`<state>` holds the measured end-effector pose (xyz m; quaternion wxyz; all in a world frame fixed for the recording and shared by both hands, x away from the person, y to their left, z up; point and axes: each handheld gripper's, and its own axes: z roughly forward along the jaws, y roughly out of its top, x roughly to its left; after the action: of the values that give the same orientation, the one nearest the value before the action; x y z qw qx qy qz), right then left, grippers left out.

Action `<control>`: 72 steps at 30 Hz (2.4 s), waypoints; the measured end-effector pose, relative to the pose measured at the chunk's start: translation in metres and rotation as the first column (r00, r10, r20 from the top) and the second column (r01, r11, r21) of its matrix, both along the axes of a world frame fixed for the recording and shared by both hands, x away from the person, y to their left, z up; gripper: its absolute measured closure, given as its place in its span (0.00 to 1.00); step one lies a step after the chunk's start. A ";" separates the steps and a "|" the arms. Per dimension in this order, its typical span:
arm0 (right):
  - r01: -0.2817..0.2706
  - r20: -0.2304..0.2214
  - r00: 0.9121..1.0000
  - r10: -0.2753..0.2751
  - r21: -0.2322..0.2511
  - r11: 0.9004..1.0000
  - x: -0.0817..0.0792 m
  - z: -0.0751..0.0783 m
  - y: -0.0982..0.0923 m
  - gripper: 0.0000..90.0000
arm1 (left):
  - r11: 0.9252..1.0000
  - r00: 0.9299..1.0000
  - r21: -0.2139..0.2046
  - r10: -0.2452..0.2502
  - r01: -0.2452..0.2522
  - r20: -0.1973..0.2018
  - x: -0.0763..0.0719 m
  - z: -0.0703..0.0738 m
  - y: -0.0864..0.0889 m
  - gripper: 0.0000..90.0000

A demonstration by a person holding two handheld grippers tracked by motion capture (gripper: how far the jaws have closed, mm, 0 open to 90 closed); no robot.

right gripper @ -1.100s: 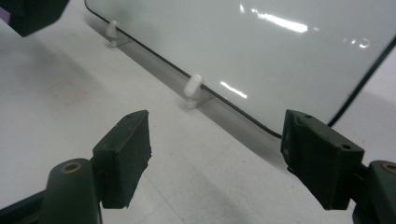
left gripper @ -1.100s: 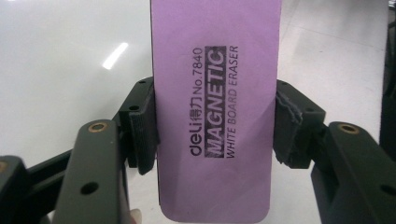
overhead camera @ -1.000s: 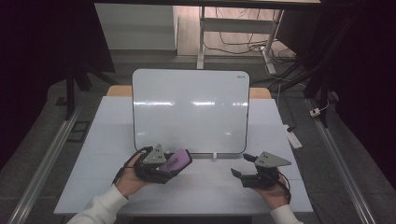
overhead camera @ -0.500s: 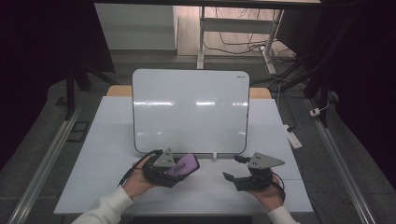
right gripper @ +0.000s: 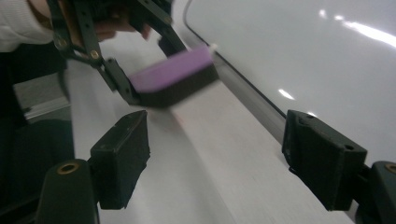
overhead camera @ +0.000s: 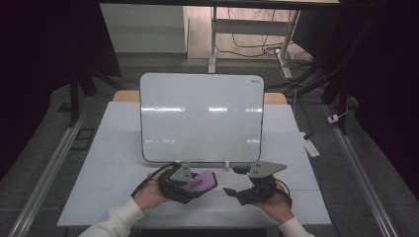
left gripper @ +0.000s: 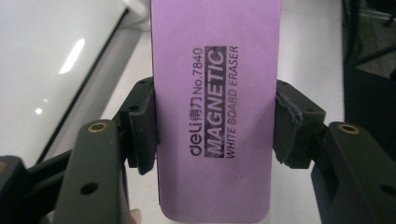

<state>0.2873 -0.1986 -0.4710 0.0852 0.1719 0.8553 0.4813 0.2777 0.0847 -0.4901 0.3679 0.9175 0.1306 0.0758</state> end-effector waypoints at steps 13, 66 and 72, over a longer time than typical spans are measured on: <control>-0.172 -0.097 0.981 0.166 -0.053 0.984 0.012 0.000 0.034 0.29 | 0.997 0.997 0.011 -0.079 0.079 0.007 -0.003 0.000 -0.004 0.45; 0.187 -0.431 0.898 -0.088 0.193 0.963 0.024 -0.008 0.028 0.44 | 0.979 0.892 0.063 0.150 -0.195 0.427 -0.032 -0.001 -0.015 0.58; 0.194 -0.435 0.896 -0.090 0.201 0.960 0.024 -0.009 0.028 0.45 | 0.980 0.903 0.066 0.144 -0.186 0.404 -0.031 0.000 -0.014 0.70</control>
<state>0.3117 -0.1704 -0.4803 -0.0878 0.3433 0.7740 0.5248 0.2469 0.0712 -0.4898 0.3310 0.8864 0.1265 0.2977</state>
